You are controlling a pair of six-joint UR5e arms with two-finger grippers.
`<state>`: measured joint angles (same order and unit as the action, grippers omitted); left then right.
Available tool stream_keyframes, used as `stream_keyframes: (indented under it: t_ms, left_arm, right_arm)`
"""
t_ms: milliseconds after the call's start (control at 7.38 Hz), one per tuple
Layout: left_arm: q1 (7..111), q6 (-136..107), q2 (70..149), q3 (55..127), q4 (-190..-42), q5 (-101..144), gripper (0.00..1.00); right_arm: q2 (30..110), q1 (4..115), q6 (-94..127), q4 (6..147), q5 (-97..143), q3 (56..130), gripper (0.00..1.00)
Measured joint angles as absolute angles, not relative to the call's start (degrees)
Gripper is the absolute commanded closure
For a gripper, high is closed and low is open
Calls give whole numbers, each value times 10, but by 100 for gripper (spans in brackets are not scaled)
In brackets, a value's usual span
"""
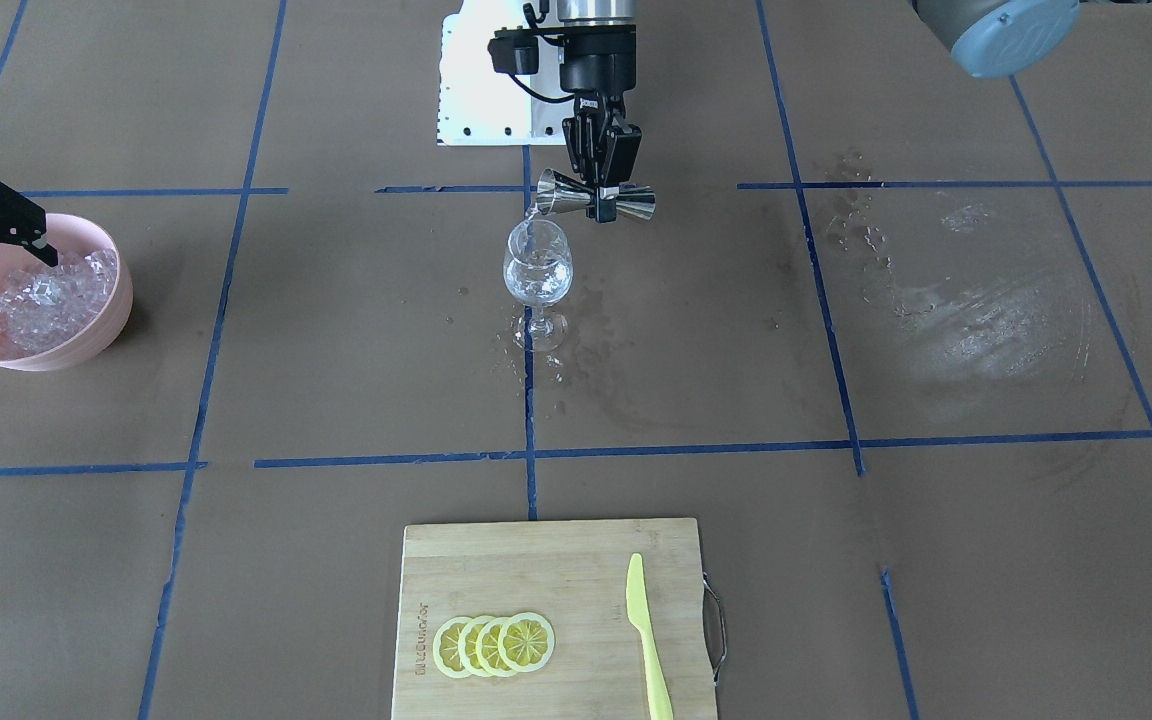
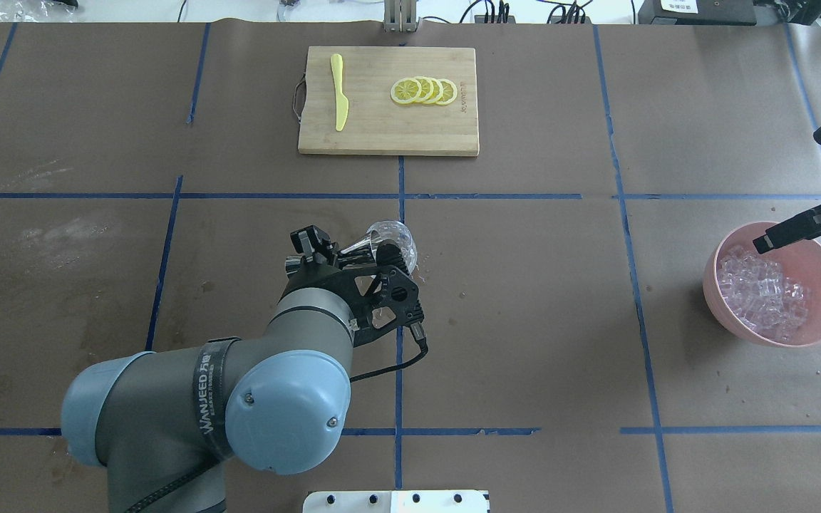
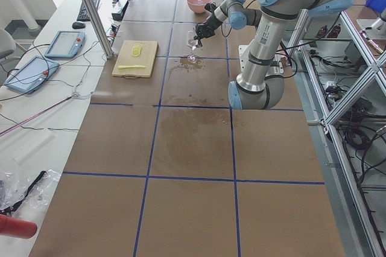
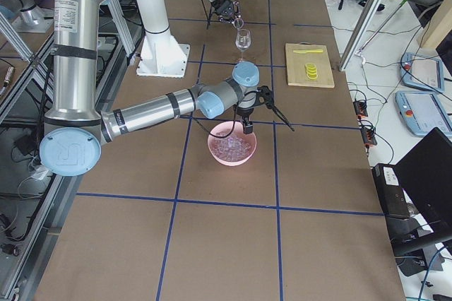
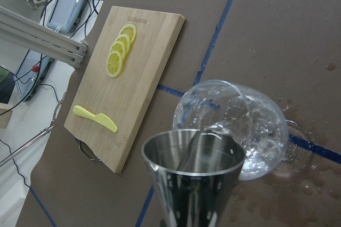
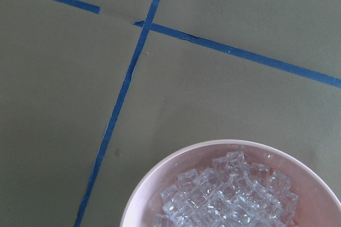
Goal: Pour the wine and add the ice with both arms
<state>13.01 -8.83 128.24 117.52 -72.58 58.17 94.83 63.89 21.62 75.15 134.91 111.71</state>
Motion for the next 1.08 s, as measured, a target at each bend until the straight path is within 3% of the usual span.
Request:
stream_keyframes:
  t_ms: [1084]
  left_arm:
    - [157, 13, 1351, 1139, -627, 582, 100]
  right_arm:
    - [948, 635, 217, 751, 1349, 1117, 0]
